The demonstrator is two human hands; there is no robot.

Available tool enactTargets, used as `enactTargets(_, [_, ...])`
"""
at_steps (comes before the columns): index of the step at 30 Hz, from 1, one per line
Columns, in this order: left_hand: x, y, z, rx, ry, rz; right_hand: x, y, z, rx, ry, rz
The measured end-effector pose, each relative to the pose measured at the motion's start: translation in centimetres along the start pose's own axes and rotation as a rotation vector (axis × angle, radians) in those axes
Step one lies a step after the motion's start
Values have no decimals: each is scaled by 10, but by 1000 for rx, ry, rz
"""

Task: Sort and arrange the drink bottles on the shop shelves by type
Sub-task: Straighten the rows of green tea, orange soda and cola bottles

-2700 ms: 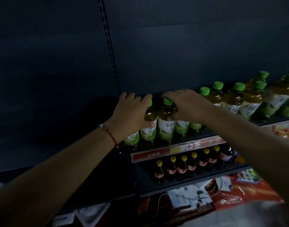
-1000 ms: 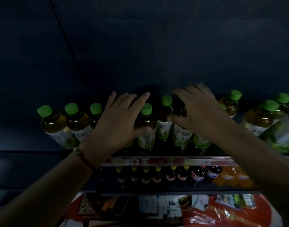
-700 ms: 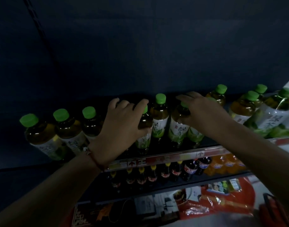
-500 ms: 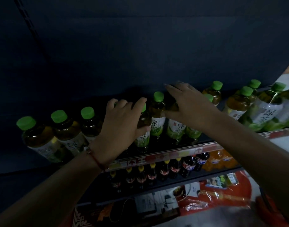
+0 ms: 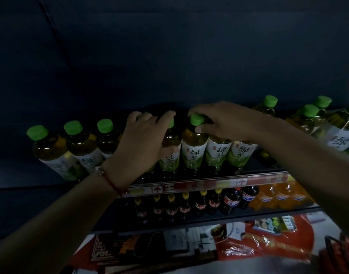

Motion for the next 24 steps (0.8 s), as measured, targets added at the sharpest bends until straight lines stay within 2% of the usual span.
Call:
enactTargets(4, [0, -1, 0, 17, -8, 27, -8, 3, -1, -30, -46, 43])
enactTargets(8, [-21, -11, 11, -57, -12, 21, -31, 23, 27, -178, -128, 39])
enactTargets(12, [-73, -46, 12, -116, -10, -19, -86, 54, 53, -304, -212, 21])
enactTargets(18, [-133, -104, -15, -30, 16, -50, -176, 78, 68, -401, -276, -24])
enactTargets(20, [-143, -115, -21, -32, 16, -46, -190, 71, 66, -356, -232, -27])
enactTargets(24, [-146, -120, -19, -81, -18, -8, -195, 43, 46, -129, -79, -23])
Point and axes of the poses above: each hand's wrist, its own y-axis away from the middle knuckle, its own z-axis out of the back of the hand, x = y × z, the point moved 9 cm from there along -y, towards the middle knuckle, and after that the axes turned 14 degrees about -z, right-handed, at the moved point
